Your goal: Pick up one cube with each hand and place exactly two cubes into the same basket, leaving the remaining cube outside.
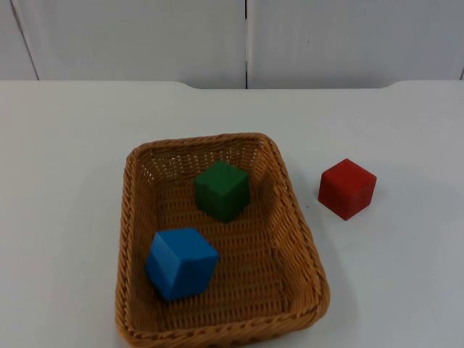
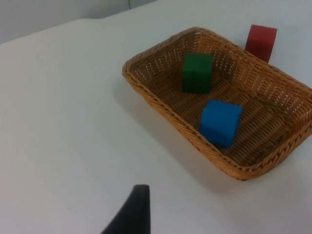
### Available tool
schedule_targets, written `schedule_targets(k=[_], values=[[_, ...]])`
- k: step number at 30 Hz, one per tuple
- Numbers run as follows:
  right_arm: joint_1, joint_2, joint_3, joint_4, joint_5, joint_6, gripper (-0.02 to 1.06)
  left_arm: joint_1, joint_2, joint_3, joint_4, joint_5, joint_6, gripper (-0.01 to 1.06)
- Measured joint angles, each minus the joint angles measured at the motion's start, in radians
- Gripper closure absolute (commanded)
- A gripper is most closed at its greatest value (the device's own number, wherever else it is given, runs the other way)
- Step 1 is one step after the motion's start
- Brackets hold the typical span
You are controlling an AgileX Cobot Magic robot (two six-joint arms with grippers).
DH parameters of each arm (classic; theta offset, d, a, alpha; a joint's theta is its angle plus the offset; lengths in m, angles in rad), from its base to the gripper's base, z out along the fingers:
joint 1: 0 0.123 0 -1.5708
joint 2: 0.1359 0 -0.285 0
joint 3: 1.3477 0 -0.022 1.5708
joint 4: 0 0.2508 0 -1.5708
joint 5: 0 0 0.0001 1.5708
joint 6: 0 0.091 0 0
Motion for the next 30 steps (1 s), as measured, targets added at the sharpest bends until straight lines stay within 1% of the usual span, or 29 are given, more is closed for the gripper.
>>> schedule_targets(k=[13,26,30], values=[[-0.005,0.0,0.0,0.0,0.0,0.0,-0.01,0.0,0.0,0.0,0.0,0.0,0.0,0.0],[-0.106,0.0,0.0,0.0,0.0,0.0,-0.01,0.0,0.0,0.0,0.0,0.0,0.0,0.0],[-0.167,0.0,0.0,0.0,0.0,0.0,-0.01,0.0,0.0,0.0,0.0,0.0,0.0,0.0]])
